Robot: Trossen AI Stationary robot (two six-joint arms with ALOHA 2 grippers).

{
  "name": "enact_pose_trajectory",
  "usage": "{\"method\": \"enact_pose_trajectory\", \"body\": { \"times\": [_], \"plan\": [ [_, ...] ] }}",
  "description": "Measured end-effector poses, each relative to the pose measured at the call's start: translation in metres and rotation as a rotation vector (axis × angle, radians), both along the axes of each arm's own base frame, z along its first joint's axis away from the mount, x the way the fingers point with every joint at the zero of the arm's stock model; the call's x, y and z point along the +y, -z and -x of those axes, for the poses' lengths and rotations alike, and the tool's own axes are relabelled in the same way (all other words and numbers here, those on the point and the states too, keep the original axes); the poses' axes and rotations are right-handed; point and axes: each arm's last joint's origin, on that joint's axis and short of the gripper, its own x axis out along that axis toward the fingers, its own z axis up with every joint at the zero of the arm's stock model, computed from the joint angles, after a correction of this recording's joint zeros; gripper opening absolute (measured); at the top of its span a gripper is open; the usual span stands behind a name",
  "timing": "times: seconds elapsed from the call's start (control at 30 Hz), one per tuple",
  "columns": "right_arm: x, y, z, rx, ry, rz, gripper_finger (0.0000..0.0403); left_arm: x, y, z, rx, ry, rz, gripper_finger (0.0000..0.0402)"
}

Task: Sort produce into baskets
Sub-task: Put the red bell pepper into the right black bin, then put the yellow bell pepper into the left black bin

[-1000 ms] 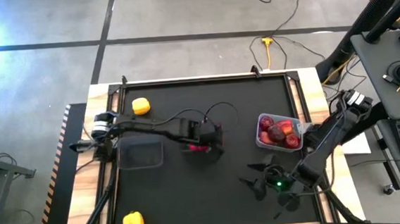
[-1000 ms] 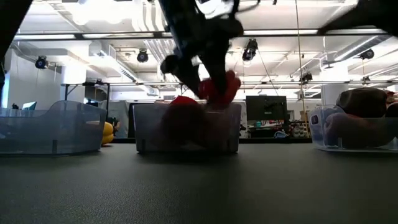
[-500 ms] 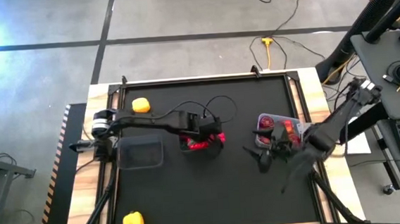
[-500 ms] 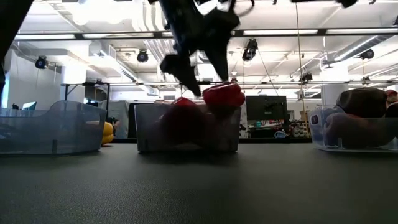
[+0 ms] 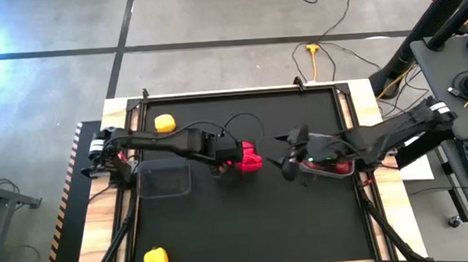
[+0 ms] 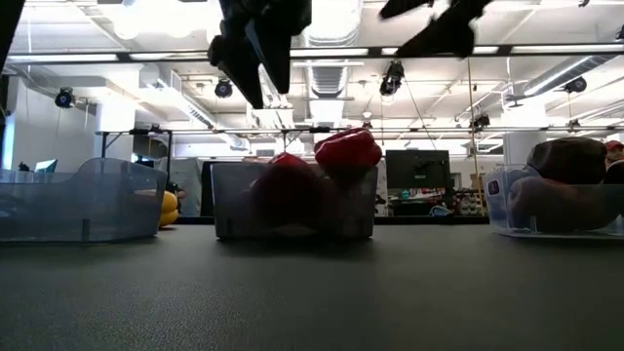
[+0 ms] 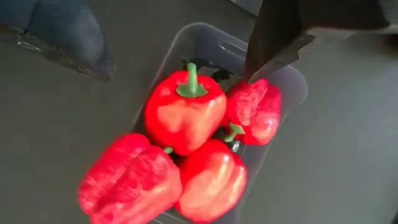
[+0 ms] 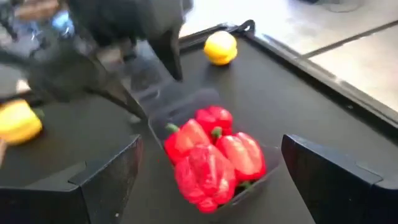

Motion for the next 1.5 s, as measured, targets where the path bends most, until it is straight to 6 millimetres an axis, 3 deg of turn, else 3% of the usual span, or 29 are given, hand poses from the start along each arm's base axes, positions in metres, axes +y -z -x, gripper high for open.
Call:
{"method": "enact_pose_trajectory", "body": {
  "times": [0.27, 0.43, 0.53, 0.77, 0.9, 1.1, 1.23, 1.37, 1.5],
  "plan": [
    [-0.029, 0.065, -0.049, 0.262, 0.044, 0.120, 0.0345, -0.024, -0.001, 0.014, 0.058, -0.047, -0.007, 0.0311],
    [-0.041, 0.092, -0.067, 0.326, -0.022, 0.033, 0.0324, -0.048, -0.001, 0.026, 0.094, -0.091, -0.072, 0.0296],
    [-0.042, 0.110, -0.067, 0.408, -0.011, 0.010, 0.0313, -0.061, 0.001, 0.031, 0.083, -0.103, -0.097, 0.0289],
    [-0.041, 0.094, -0.064, 0.338, 0.022, -0.003, 0.0295, -0.074, 0.000, 0.034, 0.058, -0.101, -0.120, 0.0286],
    [-0.035, 0.071, -0.053, 0.255, 0.023, -0.036, 0.0290, -0.074, 0.000, 0.033, 0.059, -0.072, -0.126, 0.0286],
    [-0.005, 0.042, -0.032, 0.170, -0.081, -0.052, 0.0285, -0.074, 0.000, 0.023, 0.010, 0.035, -0.118, 0.0286],
    [0.030, 0.042, -0.020, 0.153, -0.181, -0.093, 0.0285, -0.066, 0.002, 0.019, 0.028, 0.079, -0.127, 0.0284],
    [0.068, 0.057, -0.007, 0.169, -0.212, -0.197, 0.0281, -0.041, -0.010, 0.022, 0.045, 0.115, -0.179, 0.0273],
    [0.110, 0.075, 0.005, 0.184, -0.213, -0.270, 0.0280, 0.005, -0.021, 0.035, 0.156, 0.135, -0.222, 0.0257]
  ]
}}
